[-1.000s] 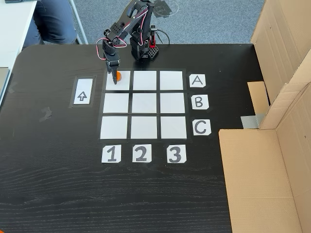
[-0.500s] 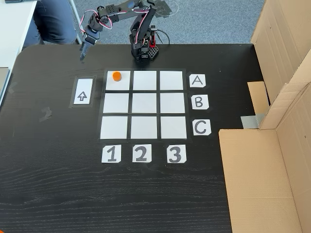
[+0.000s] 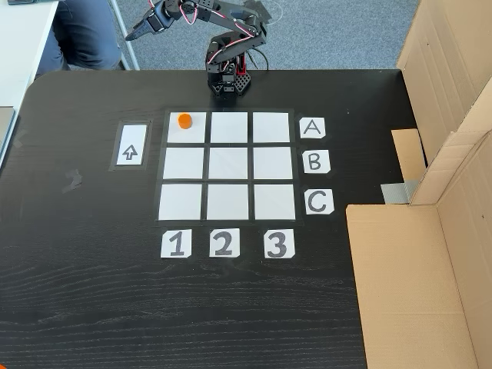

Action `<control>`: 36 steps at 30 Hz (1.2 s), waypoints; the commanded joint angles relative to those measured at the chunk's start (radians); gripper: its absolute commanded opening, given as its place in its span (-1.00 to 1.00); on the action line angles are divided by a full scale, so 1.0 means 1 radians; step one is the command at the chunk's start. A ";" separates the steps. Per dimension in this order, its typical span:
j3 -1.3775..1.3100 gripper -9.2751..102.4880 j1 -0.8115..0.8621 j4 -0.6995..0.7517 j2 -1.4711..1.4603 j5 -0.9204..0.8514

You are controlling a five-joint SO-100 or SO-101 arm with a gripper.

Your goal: Pick up the round, orange token and place it in the grid on square A1.

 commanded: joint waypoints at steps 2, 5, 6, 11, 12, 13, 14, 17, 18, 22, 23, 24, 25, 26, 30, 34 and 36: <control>0.094 -0.71 0.067 0.000 0.161 -0.009; 0.202 -0.83 0.100 -0.003 0.281 -0.025; 0.241 -0.83 0.109 -0.008 0.318 -0.034; 0.423 -0.83 0.144 -0.060 0.459 -0.072; 0.460 -0.84 0.149 -0.077 0.477 -0.074; 0.495 -0.84 0.152 -0.095 0.494 -0.075; 0.532 -0.84 0.158 -0.114 0.509 -0.075; 0.630 -0.84 0.172 -0.147 0.554 -0.075; 0.658 -0.84 0.176 -0.152 0.572 -0.075; 0.753 -0.84 0.179 -0.153 0.640 -0.075; 0.775 -0.84 0.179 -0.153 0.653 -0.075; 0.790 -0.84 0.179 -0.152 0.666 -0.075; 0.792 -0.84 0.179 -0.140 0.666 -0.075; 0.792 -0.84 0.181 -0.132 0.666 -0.075; 0.793 -0.84 0.183 -0.091 0.667 -0.075; 0.795 -0.84 0.192 -0.046 0.667 -0.075; 0.795 -0.84 0.196 -0.026 0.667 -0.075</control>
